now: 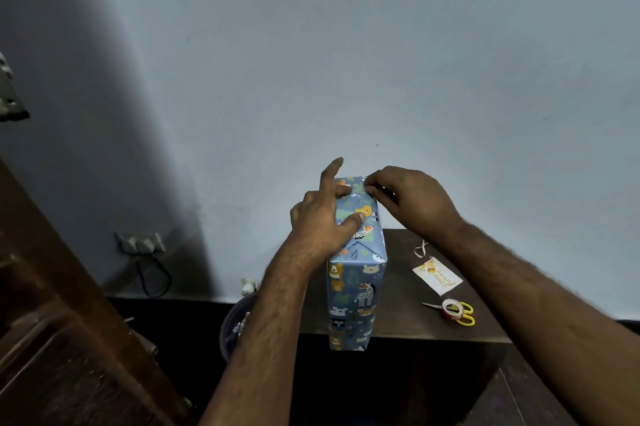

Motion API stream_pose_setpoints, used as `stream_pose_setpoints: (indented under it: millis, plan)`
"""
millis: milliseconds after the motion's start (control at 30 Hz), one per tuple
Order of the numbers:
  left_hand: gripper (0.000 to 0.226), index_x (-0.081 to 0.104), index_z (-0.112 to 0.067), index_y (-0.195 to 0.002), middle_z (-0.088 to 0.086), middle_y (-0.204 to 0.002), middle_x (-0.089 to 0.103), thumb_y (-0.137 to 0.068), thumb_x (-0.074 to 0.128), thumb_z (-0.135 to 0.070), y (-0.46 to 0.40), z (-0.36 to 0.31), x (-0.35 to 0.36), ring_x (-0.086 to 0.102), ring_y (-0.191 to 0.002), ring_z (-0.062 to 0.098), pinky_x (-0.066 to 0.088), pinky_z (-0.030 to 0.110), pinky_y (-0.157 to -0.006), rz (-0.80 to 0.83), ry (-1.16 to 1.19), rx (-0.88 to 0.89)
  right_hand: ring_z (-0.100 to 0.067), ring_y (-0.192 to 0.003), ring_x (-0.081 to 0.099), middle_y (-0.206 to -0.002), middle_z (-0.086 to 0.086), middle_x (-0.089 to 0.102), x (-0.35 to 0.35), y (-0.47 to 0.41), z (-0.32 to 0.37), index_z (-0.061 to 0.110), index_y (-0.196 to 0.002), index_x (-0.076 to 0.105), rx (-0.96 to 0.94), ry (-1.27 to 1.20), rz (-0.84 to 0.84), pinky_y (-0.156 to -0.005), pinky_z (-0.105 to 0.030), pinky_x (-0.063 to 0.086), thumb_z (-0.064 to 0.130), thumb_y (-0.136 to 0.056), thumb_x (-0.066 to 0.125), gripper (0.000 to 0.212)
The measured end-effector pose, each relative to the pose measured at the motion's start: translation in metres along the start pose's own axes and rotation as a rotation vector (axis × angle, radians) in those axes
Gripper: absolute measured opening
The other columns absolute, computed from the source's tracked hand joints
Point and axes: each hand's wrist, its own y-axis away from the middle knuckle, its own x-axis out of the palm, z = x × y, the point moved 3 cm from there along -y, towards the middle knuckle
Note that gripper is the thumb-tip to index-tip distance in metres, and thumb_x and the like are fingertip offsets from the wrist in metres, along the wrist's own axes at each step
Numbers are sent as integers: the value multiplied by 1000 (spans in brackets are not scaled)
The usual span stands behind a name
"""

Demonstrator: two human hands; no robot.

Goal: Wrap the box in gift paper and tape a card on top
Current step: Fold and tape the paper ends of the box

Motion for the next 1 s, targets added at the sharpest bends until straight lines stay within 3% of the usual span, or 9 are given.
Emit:
stream_pose_setpoints:
  millis: [233, 400, 500, 567, 767, 1000]
  plan:
    - [94, 5, -30, -161, -16, -144, 53, -94, 71, -31, 5, 4, 2, 39, -137, 15, 22, 41, -115, -25, 36, 3, -21, -77, 67, -90, 7, 67, -2, 0, 3, 22, -101, 71, -195, 152, -51, -51, -24, 35, 27, -100, 61, 12]
    - [91, 6, -30, -161, -14, -144, 53, -95, 70, -29, 8, 5, 6, 37, -134, 16, 31, 45, -115, -12, 79, 27, -20, -78, 67, -90, 8, 67, -5, -1, 3, 24, -99, 71, -261, 204, -45, -48, -27, 41, 30, -99, 61, 11]
    - [88, 9, -32, -160, -13, -143, 53, -96, 69, -26, 9, 7, 9, 34, -132, 14, 35, 36, -110, -11, 128, 34, -20, -79, 67, -89, 7, 66, -6, -2, 5, 25, -100, 70, -311, 235, -34, -46, -27, 41, 33, -100, 57, 15]
    - [85, 12, -31, -159, -12, -142, 53, -96, 68, -23, 11, 7, 9, 32, -133, 12, 33, 28, -105, -9, 155, 37, -21, -78, 66, -89, 7, 65, -6, -2, 6, 26, -100, 69, -341, 276, 2, -44, -28, 41, 27, -98, 62, 7]
    - [78, 17, -33, -158, -15, -143, 51, -98, 66, -23, 15, 8, 10, 29, -133, 9, 32, 27, -104, -3, 172, 42, -22, -72, 60, -85, 3, 60, -12, -1, 10, 23, -101, 68, -476, 459, 121, -43, -24, 19, 9, -83, 76, 24]
    - [56, 34, -31, -144, -13, -142, 51, -97, 64, -23, 17, 6, 9, 31, -131, 9, 38, 29, -105, -7, 157, 66, -23, -72, 59, -85, -1, 57, -18, -2, 16, 18, -102, 69, -607, 543, 162, -42, -25, 21, 4, -77, 77, 30]
